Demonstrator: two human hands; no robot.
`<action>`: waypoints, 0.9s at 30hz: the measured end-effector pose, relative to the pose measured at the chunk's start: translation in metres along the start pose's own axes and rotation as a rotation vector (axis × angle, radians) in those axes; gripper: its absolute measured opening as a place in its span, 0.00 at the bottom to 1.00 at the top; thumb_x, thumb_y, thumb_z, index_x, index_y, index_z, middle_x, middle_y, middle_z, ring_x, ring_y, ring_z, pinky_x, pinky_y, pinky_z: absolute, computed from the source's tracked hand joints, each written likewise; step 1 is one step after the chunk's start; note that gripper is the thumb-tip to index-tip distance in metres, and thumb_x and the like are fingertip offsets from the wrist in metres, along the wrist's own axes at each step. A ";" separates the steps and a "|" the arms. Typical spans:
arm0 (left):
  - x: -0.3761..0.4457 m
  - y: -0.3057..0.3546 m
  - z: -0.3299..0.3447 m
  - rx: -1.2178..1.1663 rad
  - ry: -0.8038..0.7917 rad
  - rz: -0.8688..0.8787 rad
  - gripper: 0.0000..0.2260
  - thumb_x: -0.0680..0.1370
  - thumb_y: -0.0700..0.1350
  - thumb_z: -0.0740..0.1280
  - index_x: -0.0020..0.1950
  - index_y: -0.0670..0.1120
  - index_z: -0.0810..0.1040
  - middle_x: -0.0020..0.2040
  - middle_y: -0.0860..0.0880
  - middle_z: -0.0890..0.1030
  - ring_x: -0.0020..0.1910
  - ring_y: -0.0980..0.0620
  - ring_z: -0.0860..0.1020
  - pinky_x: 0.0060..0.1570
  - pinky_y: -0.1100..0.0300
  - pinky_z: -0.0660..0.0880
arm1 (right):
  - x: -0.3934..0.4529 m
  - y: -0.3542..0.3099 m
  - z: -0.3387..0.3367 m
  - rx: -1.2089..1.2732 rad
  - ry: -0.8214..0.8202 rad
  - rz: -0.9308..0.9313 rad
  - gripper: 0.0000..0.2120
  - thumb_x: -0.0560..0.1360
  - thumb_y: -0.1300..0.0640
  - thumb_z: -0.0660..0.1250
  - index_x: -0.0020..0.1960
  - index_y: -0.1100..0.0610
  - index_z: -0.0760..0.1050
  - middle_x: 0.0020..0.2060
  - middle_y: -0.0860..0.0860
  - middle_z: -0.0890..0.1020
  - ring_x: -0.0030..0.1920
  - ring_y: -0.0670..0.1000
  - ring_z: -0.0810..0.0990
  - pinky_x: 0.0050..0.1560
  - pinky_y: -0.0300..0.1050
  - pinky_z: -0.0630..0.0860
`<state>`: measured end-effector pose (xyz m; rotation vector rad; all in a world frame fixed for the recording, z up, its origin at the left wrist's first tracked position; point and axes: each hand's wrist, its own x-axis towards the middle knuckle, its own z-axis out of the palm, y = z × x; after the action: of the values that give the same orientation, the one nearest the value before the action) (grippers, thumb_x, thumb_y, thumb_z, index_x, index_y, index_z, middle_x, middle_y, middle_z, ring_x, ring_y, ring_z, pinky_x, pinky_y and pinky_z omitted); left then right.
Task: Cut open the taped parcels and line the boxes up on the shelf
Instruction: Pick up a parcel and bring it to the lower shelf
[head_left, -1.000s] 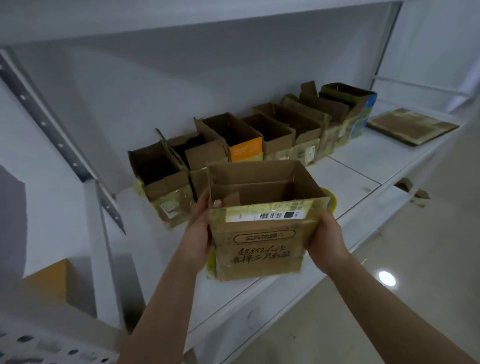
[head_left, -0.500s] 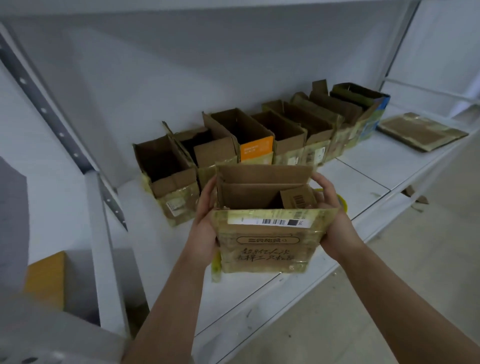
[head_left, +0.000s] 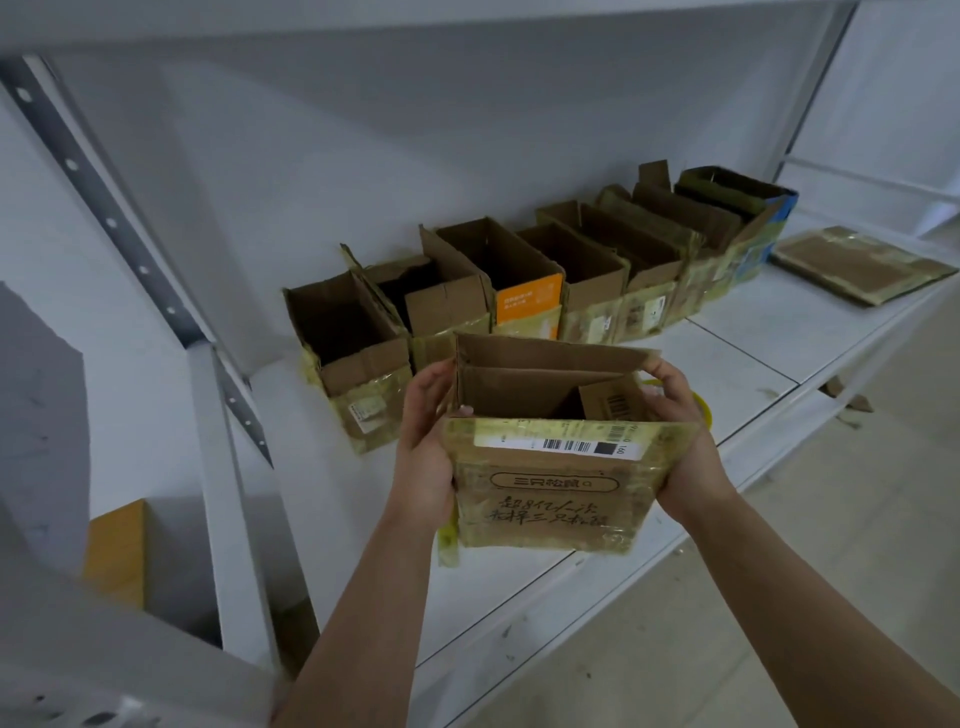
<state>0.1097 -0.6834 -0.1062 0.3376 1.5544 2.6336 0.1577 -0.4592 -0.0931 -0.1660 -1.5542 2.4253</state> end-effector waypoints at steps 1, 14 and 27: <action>0.000 0.000 -0.001 0.005 0.004 0.008 0.19 0.73 0.36 0.63 0.56 0.58 0.79 0.60 0.52 0.81 0.51 0.50 0.82 0.42 0.56 0.81 | 0.000 0.000 0.002 0.000 0.003 -0.011 0.13 0.80 0.58 0.60 0.64 0.54 0.70 0.47 0.53 0.85 0.46 0.53 0.85 0.39 0.46 0.81; -0.004 -0.001 -0.002 0.157 -0.048 -0.041 0.25 0.72 0.71 0.61 0.50 0.50 0.78 0.45 0.52 0.82 0.44 0.52 0.82 0.41 0.57 0.78 | 0.001 -0.007 0.008 -0.009 0.062 0.007 0.07 0.81 0.52 0.59 0.49 0.55 0.72 0.37 0.50 0.81 0.36 0.49 0.82 0.34 0.41 0.79; -0.010 0.000 0.000 0.223 -0.024 0.008 0.18 0.71 0.57 0.74 0.54 0.58 0.68 0.54 0.56 0.79 0.56 0.48 0.78 0.55 0.47 0.78 | 0.004 -0.006 0.004 -0.031 0.097 0.060 0.14 0.77 0.67 0.54 0.42 0.53 0.74 0.36 0.51 0.82 0.35 0.52 0.83 0.31 0.41 0.78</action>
<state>0.1195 -0.6848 -0.1078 0.3871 1.8460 2.4552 0.1537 -0.4593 -0.0856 -0.3359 -1.5664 2.4006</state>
